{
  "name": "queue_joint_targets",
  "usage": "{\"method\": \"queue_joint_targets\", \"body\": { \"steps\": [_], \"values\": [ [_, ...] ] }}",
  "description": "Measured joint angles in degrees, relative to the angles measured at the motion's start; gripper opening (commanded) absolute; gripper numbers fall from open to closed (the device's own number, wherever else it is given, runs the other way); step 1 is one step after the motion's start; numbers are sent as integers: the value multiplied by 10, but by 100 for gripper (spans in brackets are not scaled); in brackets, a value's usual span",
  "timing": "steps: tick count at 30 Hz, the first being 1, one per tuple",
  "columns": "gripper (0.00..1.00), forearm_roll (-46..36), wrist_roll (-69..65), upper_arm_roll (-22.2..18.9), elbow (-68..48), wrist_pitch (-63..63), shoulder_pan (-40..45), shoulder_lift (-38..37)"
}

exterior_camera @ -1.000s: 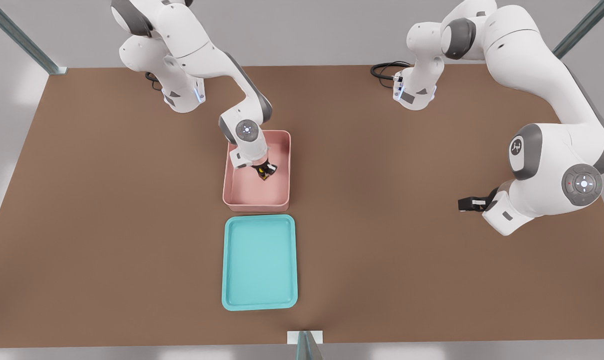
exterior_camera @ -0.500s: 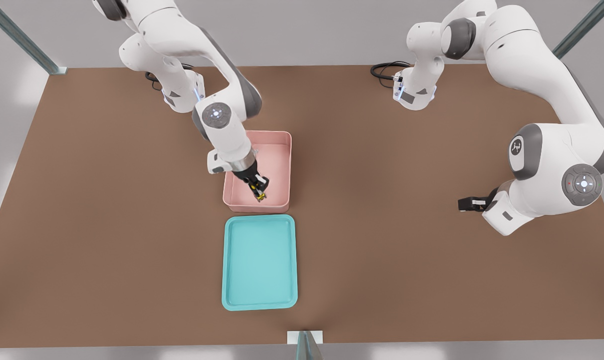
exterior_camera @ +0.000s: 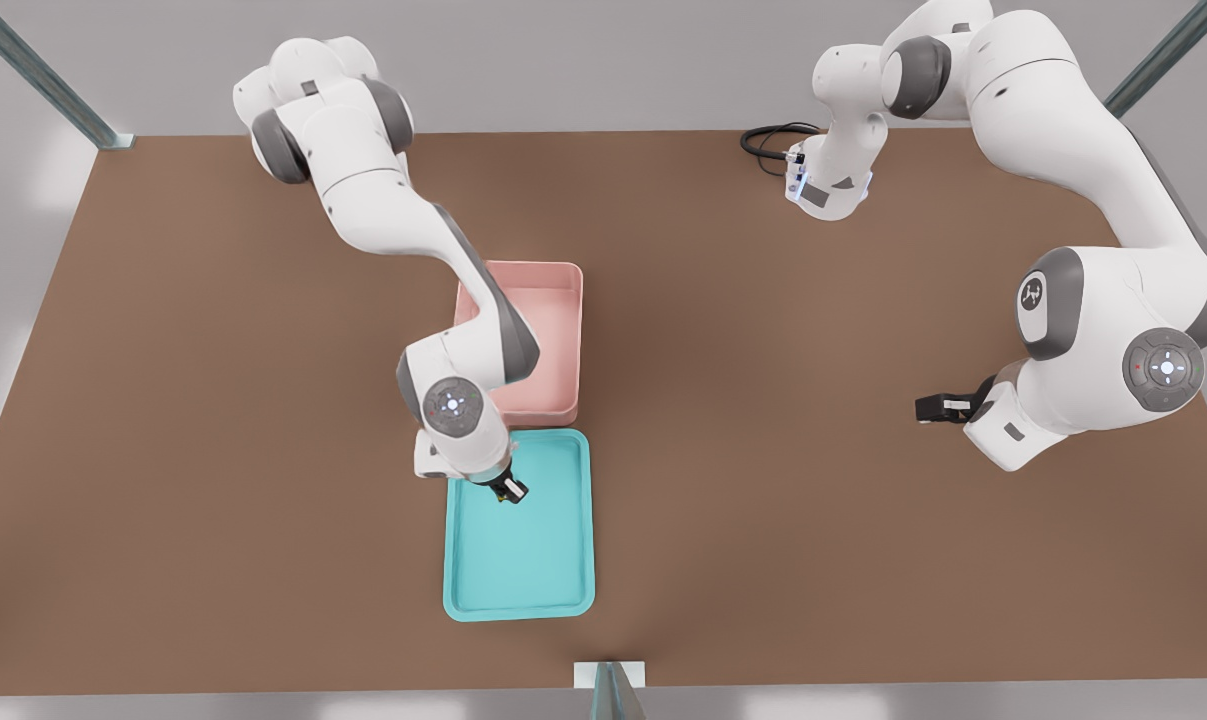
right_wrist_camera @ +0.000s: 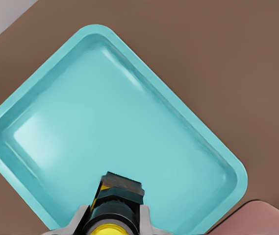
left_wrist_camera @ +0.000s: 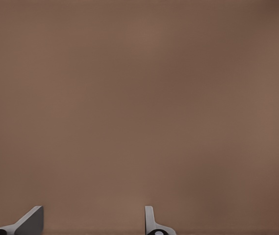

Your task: The left arm remains still, and the right arm places the button from the box into the tray

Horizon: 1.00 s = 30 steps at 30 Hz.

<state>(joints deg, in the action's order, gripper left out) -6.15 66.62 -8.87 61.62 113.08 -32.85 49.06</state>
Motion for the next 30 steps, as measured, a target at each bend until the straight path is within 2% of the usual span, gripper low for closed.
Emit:
{"method": "queue_joint_targets", "body": {
  "steps": [9,10,11,14,16,18,20,21,22,23,25,30],
  "values": [
    [41,1,5,7,-37,12,9,59],
    [88,1,5,7,-37,15,9,61],
    [100,2,6,7,-37,18,10,62],
    [100,2,7,13,-36,22,24,44],
    [100,3,-1,19,-24,2,44,-28],
    [100,7,-40,7,15,-47,97,-109],
    [100,12,-101,-9,11,-121,198,-172],
    [100,13,-130,-12,65,-143,221,-213],
    [100,15,-160,-14,188,-143,242,-290],
    [100,16,-189,-14,262,-140,257,-335],
    [100,17,-241,-13,319,-137,262,-368],
    [100,17,-348,-9,339,-133,255,-371]
  ]
}}
